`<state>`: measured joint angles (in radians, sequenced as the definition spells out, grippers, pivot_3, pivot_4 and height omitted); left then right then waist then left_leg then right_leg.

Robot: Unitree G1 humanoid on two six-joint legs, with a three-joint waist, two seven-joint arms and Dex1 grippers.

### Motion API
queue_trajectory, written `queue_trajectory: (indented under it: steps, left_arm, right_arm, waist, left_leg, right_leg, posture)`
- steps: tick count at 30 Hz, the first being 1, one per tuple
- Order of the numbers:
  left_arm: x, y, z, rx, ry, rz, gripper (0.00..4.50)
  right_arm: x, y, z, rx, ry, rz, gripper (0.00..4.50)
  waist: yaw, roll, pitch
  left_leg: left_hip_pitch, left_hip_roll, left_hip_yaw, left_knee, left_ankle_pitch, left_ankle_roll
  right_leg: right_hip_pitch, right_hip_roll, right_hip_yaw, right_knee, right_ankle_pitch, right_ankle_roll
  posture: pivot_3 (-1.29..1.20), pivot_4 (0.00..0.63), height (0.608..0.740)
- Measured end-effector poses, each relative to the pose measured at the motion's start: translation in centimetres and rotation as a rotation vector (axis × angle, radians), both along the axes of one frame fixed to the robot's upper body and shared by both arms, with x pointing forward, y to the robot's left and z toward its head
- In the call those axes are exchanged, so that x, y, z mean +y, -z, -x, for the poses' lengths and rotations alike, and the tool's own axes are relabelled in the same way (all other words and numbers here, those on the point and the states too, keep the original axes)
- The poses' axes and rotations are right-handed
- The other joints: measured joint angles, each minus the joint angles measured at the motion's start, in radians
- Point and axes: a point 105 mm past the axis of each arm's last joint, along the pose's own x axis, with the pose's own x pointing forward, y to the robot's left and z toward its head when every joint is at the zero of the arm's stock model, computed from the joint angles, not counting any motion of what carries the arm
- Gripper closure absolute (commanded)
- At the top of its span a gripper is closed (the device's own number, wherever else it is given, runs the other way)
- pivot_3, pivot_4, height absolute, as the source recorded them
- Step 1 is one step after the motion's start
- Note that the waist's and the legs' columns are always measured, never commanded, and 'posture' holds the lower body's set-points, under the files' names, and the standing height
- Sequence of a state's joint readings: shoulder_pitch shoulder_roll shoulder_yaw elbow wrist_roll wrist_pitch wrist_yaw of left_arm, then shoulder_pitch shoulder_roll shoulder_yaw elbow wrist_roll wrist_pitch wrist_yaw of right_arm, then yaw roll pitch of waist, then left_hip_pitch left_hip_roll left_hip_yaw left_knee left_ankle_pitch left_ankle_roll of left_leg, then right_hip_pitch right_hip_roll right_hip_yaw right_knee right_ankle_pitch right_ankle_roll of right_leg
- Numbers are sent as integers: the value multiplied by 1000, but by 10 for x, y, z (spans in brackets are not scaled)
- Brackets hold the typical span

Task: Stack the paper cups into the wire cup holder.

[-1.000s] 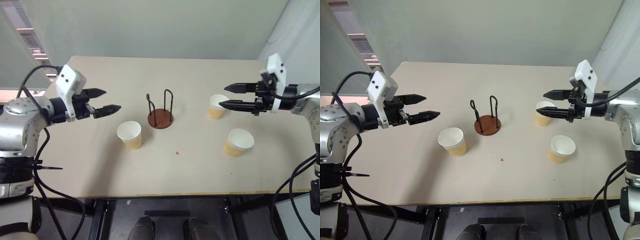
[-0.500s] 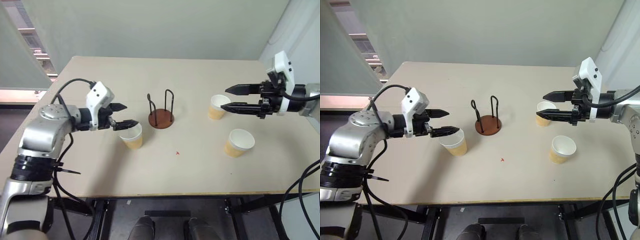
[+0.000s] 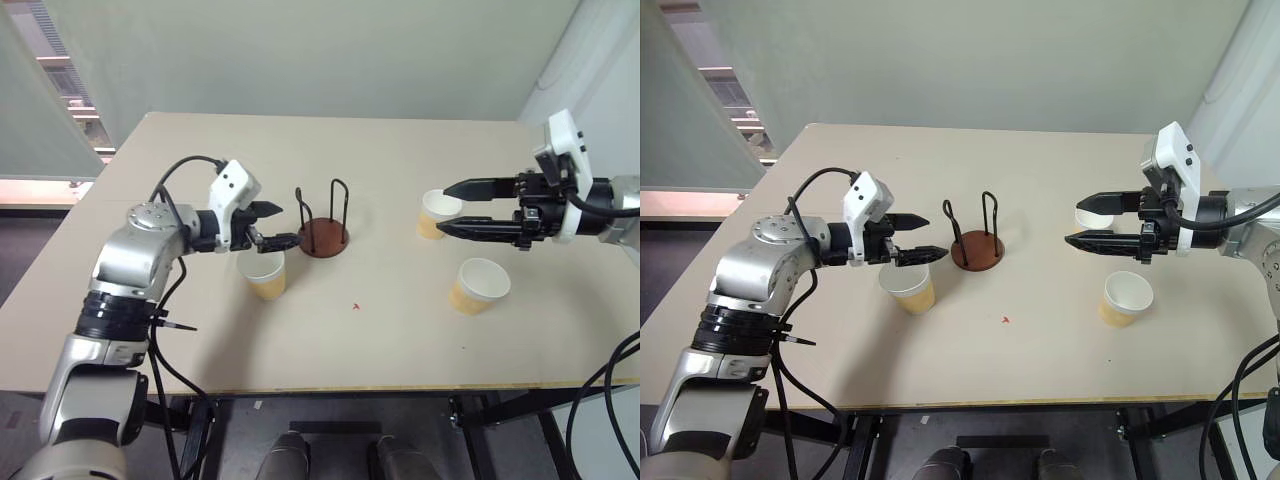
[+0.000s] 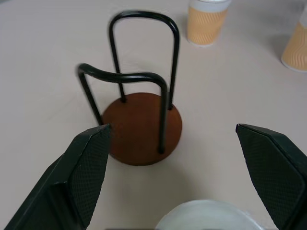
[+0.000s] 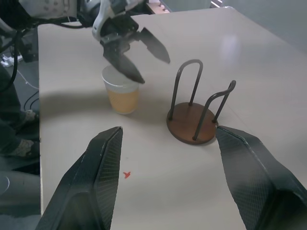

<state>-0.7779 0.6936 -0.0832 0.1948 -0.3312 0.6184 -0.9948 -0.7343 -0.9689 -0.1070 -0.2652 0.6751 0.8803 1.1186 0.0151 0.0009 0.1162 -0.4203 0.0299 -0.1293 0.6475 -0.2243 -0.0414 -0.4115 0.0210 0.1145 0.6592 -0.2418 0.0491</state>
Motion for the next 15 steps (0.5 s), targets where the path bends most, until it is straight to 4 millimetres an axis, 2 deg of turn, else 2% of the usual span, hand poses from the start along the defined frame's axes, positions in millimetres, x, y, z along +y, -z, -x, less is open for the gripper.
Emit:
queue_trajectory:
  steps: [15]
  left_arm:
    - [-27,7,-24,-15,-9,46,61]
  right_arm:
    - [2,8,7,7,-9,28,1335]
  waist:
    - [5,0,0]
  left_leg:
    - [0,-2,0,1,0,0]
  right_leg:
    - [2,-1,1,-1,-1,5]
  posture:
    - [0,150,740]
